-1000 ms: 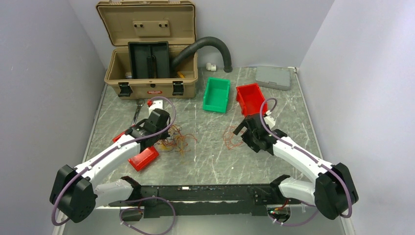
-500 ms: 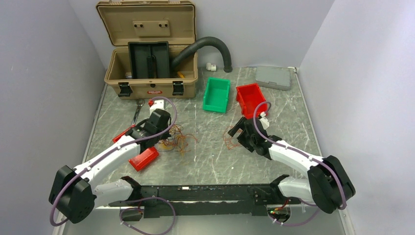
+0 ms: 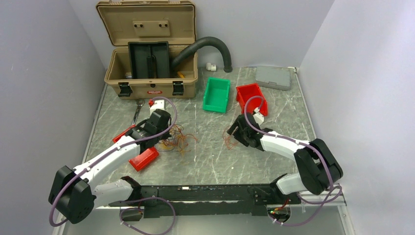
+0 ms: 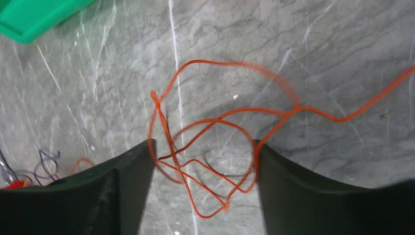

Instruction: Untangle the cables

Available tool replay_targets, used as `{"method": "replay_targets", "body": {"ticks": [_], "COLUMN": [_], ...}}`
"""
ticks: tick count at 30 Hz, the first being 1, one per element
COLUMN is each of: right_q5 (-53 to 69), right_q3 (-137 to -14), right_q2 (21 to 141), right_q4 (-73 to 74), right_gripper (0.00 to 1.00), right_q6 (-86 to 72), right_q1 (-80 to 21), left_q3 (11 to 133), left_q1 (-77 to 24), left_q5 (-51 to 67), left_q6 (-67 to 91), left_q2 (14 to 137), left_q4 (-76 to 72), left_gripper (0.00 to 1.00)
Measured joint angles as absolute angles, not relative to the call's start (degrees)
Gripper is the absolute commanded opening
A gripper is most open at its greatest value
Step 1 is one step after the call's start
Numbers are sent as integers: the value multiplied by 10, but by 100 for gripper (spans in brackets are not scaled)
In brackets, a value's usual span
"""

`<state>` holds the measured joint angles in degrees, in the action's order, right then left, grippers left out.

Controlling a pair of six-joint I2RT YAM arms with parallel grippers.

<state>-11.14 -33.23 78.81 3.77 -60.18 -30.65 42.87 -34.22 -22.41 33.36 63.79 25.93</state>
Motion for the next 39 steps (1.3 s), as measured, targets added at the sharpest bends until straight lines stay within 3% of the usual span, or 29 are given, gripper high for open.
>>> {"method": "replay_targets", "body": {"ticks": [1, 4, 5, 17, 26, 32, 39], "right_q5": [-118, -130, -131, -39, 65, 185, 380], "right_q3": [-340, -356, -357, -363, -485, -537, -562], "right_q2": [796, 816, 818, 737, 694, 702, 803], "right_q4": [44, 56, 58, 34, 54, 77, 20], "right_gripper": [52, 3, 0, 0, 0, 0, 0], "right_q6": [-602, -594, -591, -488, -394, -371, -454], "right_q1": [-307, -309, -309, -309, -296, -147, -9], "left_q3": [429, 429, 429, 429, 429, 427, 425], "left_q1": [-342, -343, -343, -344, -345, -347, -349], "left_q5": [-224, -224, -225, -228, -214, -205, -190], "left_q6": [334, 333, 333, 322, 311, 306, 297], "left_q2": [638, 638, 638, 635, 628, 623, 616], "left_q4": [259, 259, 259, 258, 242, 238, 230], "left_gripper": [0, 0, 0, 0, 0, 0, 0]}}
